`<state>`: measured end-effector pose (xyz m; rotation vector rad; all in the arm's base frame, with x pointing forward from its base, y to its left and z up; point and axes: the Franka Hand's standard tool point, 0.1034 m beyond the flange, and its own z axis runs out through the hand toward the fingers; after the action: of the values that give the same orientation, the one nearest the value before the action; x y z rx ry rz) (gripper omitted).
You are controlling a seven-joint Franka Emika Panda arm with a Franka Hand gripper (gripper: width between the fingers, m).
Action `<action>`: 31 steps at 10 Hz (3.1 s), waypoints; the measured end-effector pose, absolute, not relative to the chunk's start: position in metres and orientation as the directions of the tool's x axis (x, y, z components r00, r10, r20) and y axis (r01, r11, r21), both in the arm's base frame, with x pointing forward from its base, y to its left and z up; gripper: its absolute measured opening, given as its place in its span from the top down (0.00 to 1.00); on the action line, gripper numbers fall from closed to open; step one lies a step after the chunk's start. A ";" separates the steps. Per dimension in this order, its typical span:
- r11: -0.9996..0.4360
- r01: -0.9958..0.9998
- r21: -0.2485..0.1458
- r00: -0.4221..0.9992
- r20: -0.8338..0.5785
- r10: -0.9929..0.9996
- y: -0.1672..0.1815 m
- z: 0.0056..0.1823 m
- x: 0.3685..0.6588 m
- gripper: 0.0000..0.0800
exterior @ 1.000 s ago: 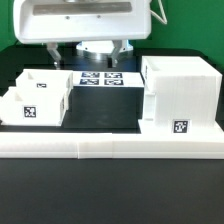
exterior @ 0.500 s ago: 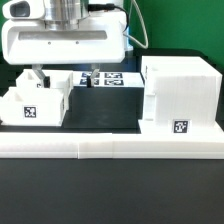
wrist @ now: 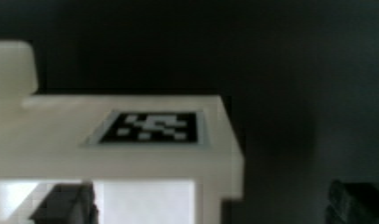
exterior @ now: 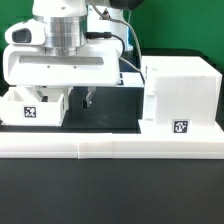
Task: Assemble drawer
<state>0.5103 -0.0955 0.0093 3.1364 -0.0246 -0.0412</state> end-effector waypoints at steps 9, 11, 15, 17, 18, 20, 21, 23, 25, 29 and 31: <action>-1.000 -0.014 0.003 0.999 -0.035 -0.014 -0.094 0.007 0.506 0.95; -1.000 -0.014 0.003 0.999 -0.035 -0.014 -0.094 0.007 0.506 0.95; -1.000 -0.014 0.003 0.999 -0.035 -0.014 -0.094 0.007 0.506 0.95; -0.996 0.090 0.025 0.995 -0.038 0.089 -0.077 0.010 0.512 0.95; -0.992 0.127 0.019 0.991 -0.041 0.126 -0.068 0.014 0.514 0.95; -0.986 0.165 0.006 0.986 -0.036 0.165 -0.052 0.015 0.515 0.95; -0.986 0.167 0.004 0.986 -0.032 0.166 -0.050 0.016 0.516 0.95; -0.976 0.216 0.004 0.976 -0.037 0.216 -0.051 0.014 0.515 0.95; -0.920 0.392 0.013 0.920 -0.033 0.391 -0.051 0.013 0.516 0.95; -0.656 0.754 0.026 0.657 -0.057 0.752 -0.039 0.015 0.527 0.95; -0.589 0.808 0.020 0.589 -0.061 0.806 -0.041 0.014 0.526 0.95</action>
Offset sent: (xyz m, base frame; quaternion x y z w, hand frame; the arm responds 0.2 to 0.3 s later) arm -0.0034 0.0056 0.0062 0.0068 -0.0030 0.0157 0.9998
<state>0.5260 -0.0407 0.0140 2.7596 1.4029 -0.0698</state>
